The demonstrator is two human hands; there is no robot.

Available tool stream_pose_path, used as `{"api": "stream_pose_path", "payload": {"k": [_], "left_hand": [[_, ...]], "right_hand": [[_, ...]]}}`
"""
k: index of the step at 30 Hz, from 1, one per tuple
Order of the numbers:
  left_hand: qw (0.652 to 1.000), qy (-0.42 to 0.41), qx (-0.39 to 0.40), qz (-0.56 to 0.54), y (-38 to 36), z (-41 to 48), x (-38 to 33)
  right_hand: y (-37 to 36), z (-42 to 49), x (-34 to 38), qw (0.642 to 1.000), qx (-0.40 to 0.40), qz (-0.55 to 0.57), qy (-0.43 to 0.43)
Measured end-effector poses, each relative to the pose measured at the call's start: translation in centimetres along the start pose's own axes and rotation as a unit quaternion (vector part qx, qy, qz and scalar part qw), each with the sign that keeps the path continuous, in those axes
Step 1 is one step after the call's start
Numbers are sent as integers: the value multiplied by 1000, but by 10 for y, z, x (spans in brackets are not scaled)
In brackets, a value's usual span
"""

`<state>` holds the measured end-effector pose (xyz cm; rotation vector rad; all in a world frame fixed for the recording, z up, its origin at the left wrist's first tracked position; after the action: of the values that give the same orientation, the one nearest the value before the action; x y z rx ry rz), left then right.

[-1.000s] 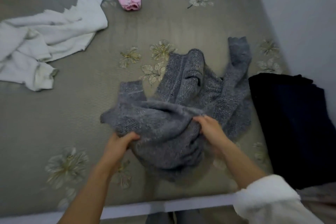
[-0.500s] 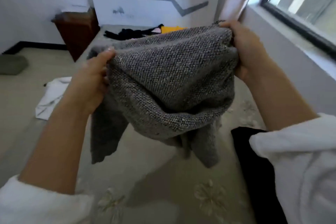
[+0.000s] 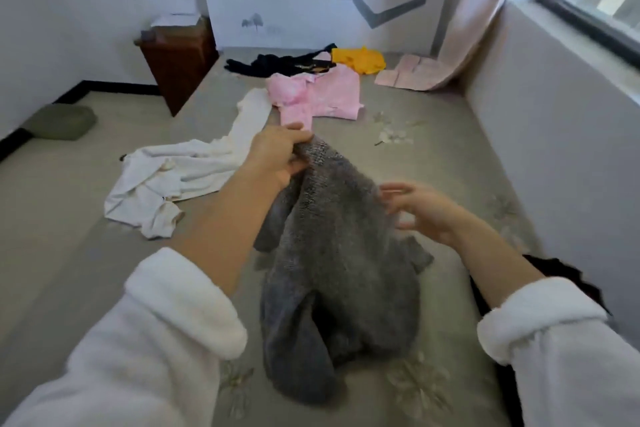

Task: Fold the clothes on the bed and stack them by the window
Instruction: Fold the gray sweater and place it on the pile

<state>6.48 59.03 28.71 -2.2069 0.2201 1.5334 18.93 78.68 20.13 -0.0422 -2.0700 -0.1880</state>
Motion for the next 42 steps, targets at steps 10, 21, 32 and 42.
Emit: {"api": "stream_pose_path", "payload": {"k": [10,21,32,42], "left_hand": [[973,-5,210,97,-69,-3,6],[871,94,310,370,3,-59,175],[844,-145,166,488,-27,-59,140],[867,144,361,311,11,-101,235]], "right_hand": [[-47,17,-1,989,-106,49,87],[-17,-31,53,926,-88,341,137],[-25,-45,-52,976,-106,115,-153],[4,-36,-83,936,-229,244,-106]]}}
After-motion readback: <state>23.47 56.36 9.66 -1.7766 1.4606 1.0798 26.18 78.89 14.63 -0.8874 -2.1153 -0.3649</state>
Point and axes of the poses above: each hand's wrist, its own z-axis towards the middle knuckle, its own y-axis out of the back of the hand, x = y × z, the point moved 5 cm from there along z, towards the middle knuckle, and after that the axes turned 7 degrees about x, right-handed, at the moved point
